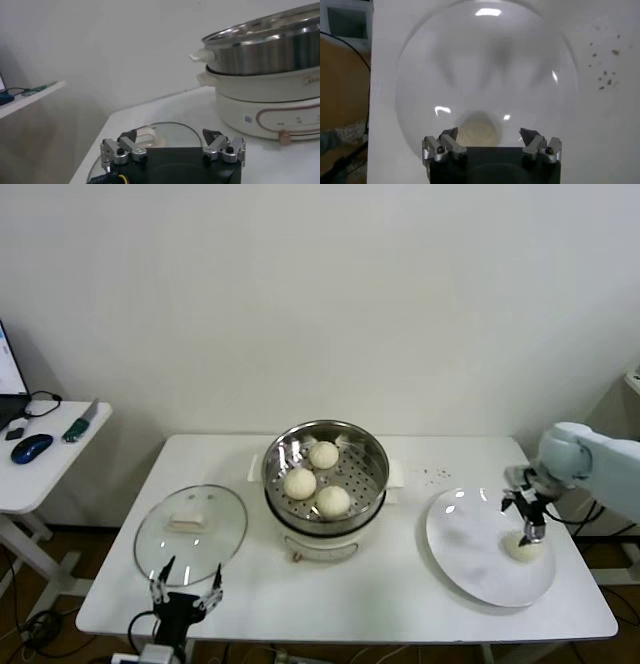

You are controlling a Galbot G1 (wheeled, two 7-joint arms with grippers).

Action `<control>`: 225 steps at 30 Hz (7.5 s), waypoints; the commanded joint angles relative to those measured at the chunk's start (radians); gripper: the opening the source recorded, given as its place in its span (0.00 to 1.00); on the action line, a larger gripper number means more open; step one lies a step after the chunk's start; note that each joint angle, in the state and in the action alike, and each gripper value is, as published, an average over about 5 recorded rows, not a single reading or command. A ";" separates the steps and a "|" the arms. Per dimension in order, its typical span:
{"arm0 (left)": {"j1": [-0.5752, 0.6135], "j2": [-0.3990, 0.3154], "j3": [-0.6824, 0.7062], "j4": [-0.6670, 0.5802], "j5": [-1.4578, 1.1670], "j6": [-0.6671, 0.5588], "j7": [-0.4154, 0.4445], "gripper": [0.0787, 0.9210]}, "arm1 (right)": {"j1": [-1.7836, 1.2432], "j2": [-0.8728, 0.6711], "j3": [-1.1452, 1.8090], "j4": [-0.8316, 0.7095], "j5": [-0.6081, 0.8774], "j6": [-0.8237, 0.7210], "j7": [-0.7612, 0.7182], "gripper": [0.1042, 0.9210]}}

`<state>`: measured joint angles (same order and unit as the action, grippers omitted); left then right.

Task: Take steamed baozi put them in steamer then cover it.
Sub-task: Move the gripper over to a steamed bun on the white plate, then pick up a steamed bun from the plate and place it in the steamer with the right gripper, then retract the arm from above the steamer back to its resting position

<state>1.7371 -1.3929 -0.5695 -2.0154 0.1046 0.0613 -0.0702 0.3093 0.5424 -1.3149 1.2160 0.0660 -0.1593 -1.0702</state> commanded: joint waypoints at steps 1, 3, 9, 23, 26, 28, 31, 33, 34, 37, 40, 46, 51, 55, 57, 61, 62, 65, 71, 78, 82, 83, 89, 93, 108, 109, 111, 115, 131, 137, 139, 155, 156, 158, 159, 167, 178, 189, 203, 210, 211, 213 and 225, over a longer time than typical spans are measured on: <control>-0.003 -0.004 0.005 0.003 0.030 0.006 0.002 0.88 | -0.225 -0.016 0.205 -0.105 -0.134 0.033 -0.007 0.88; -0.005 -0.006 0.007 0.002 0.036 0.007 0.002 0.88 | -0.240 -0.009 0.221 -0.115 -0.143 0.037 -0.007 0.88; -0.008 -0.010 0.013 0.006 0.048 0.006 0.001 0.88 | -0.281 0.021 0.275 -0.156 -0.182 0.058 -0.007 0.88; 0.005 -0.011 0.008 0.004 0.053 0.000 -0.002 0.88 | -0.261 0.060 0.274 -0.188 -0.168 0.071 -0.023 0.83; 0.009 -0.009 0.007 -0.001 0.054 0.000 -0.003 0.88 | -0.240 0.057 0.259 -0.184 -0.147 0.069 -0.024 0.77; 0.012 -0.009 0.006 -0.002 0.054 -0.001 -0.003 0.88 | -0.216 0.052 0.241 -0.175 -0.126 0.065 -0.023 0.75; 0.017 -0.009 0.008 -0.004 0.054 -0.004 -0.002 0.88 | -0.155 0.045 0.194 -0.154 -0.080 0.056 -0.022 0.74; 0.020 -0.009 0.009 -0.006 0.055 -0.006 -0.001 0.88 | -0.084 0.049 0.140 -0.140 -0.028 0.044 -0.018 0.73; 0.022 -0.009 0.010 -0.007 0.055 -0.007 -0.001 0.88 | -0.046 0.054 0.110 -0.134 0.000 0.038 -0.015 0.73; 0.025 -0.009 0.014 -0.014 0.056 -0.008 0.000 0.88 | 0.092 0.091 0.005 -0.125 0.094 0.014 -0.006 0.73; 0.028 -0.010 0.019 -0.023 0.056 -0.010 0.001 0.88 | 0.236 0.152 -0.095 -0.124 0.225 -0.019 0.008 0.73; 0.036 -0.012 0.033 -0.042 0.054 -0.016 0.001 0.88 | 0.462 0.322 -0.244 -0.137 0.492 -0.068 0.024 0.73; 0.046 -0.023 0.056 -0.058 0.051 -0.020 0.002 0.88 | 0.549 0.456 -0.315 -0.164 0.637 -0.094 0.036 0.73; 0.046 -0.034 0.087 -0.082 0.048 -0.007 -0.001 0.88 | 0.577 0.556 -0.352 -0.169 0.734 -0.110 0.047 0.74; 0.042 -0.038 0.099 -0.090 0.052 -0.006 -0.002 0.88 | 0.579 0.603 -0.361 -0.171 0.774 -0.120 0.058 0.74; 0.048 -0.034 0.109 -0.104 0.044 -0.005 -0.002 0.88 | 0.572 0.679 -0.374 -0.163 0.829 -0.140 0.078 0.74; 0.051 -0.031 0.110 -0.107 0.040 -0.005 -0.002 0.88 | 0.568 0.696 -0.380 -0.162 0.838 -0.144 0.083 0.74; 0.055 -0.022 0.106 -0.114 0.032 -0.008 -0.001 0.88 | 0.555 0.739 -0.401 -0.166 0.860 -0.154 0.096 0.74; 0.052 -0.014 0.092 -0.107 0.027 -0.014 -0.001 0.88 | 0.515 0.790 -0.439 -0.167 0.876 -0.164 0.116 0.75; 0.059 -0.008 0.079 -0.092 0.016 -0.028 0.001 0.88 | 0.452 0.822 -0.489 -0.168 0.865 -0.167 0.127 0.75; 0.058 -0.003 0.069 -0.086 0.003 -0.029 0.002 0.88 | 0.426 0.833 -0.508 -0.181 0.853 -0.167 0.126 0.76; 0.058 -0.002 0.067 -0.086 0.000 -0.029 0.002 0.88 | 0.422 0.834 -0.513 -0.183 0.849 -0.167 0.125 0.76; 0.044 -0.002 0.066 -0.076 -0.007 -0.024 0.002 0.88 | 0.400 0.835 -0.526 -0.212 0.814 -0.162 0.108 0.76; 0.031 -0.002 0.070 -0.070 -0.008 -0.019 0.002 0.88 | 0.386 0.838 -0.522 -0.244 0.799 -0.156 0.106 0.76; 0.011 0.003 0.062 -0.059 -0.021 -0.009 0.002 0.88 | 0.382 0.844 -0.497 -0.276 0.789 -0.154 0.112 0.87; 0.011 0.003 0.063 -0.059 -0.021 -0.009 0.002 0.88 | 0.389 0.840 -0.495 -0.272 0.791 -0.153 0.106 0.88; 0.010 0.004 0.063 -0.060 -0.021 -0.008 0.002 0.88 | 0.410 0.829 -0.492 -0.262 0.797 -0.150 0.096 0.88; 0.007 0.007 0.063 -0.063 -0.020 -0.005 0.002 0.88 | 0.468 0.790 -0.485 -0.218 0.822 -0.140 0.070 0.88; -0.034 0.024 0.033 -0.089 -0.004 0.013 -0.021 0.88 | 0.466 0.273 -0.249 0.118 0.798 0.145 0.483 0.88; -0.040 0.030 0.031 -0.085 0.022 0.018 -0.024 0.88 | 0.176 0.031 0.049 0.232 0.762 0.211 0.663 0.88; -0.045 0.032 0.030 -0.088 0.034 0.024 -0.028 0.88 | 0.048 -0.032 0.186 0.262 0.745 0.217 0.687 0.88; -0.069 0.065 0.010 -0.099 0.257 0.049 -0.057 0.88 | -1.218 0.001 1.508 0.411 0.618 0.237 0.847 0.88; -0.068 0.073 0.006 -0.097 0.291 0.048 -0.056 0.88 | -1.279 0.029 1.573 0.419 0.605 0.228 0.849 0.88; -0.069 0.088 -0.002 -0.089 0.373 0.047 -0.053 0.88 | -1.374 0.085 1.683 0.431 0.581 0.208 0.852 0.88; -0.070 0.095 -0.005 -0.084 0.415 0.048 -0.051 0.88 | -1.415 0.117 1.727 0.434 0.570 0.201 0.851 0.88; -0.091 0.145 -0.027 -0.023 0.810 0.082 -0.033 0.88 | -1.639 0.331 1.942 0.463 0.497 0.197 0.805 0.88; -0.195 0.221 0.023 0.151 1.122 0.127 0.009 0.88 | -1.768 0.483 2.014 0.462 0.428 0.236 0.783 0.88; -0.383 0.248 0.062 0.423 1.169 0.044 -0.010 0.88 | -1.803 0.519 2.027 0.467 0.391 0.248 0.761 0.88; -0.500 0.224 0.061 0.596 1.227 -0.009 -0.053 0.88 | -1.810 0.536 2.025 0.466 0.362 0.261 0.757 0.88; -0.555 0.226 0.075 0.636 1.216 0.000 -0.084 0.88 | -1.817 0.543 2.032 0.461 0.350 0.269 0.745 0.88; -0.560 0.226 0.076 0.637 1.211 0.001 -0.085 0.88 | -1.818 0.543 2.033 0.461 0.350 0.269 0.743 0.88; -0.567 0.229 0.082 0.635 1.198 0.006 -0.084 0.88 | -1.820 0.542 2.037 0.460 0.349 0.269 0.738 0.88; -0.589 0.235 0.124 0.647 1.125 0.035 -0.083 0.86 | -1.817 0.565 2.033 0.436 0.299 0.286 0.719 0.88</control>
<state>1.1810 -1.1610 -0.4653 -1.4023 1.2658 0.0865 -0.1465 -1.5037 1.0947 0.7178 1.6611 0.3952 0.1206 -0.3435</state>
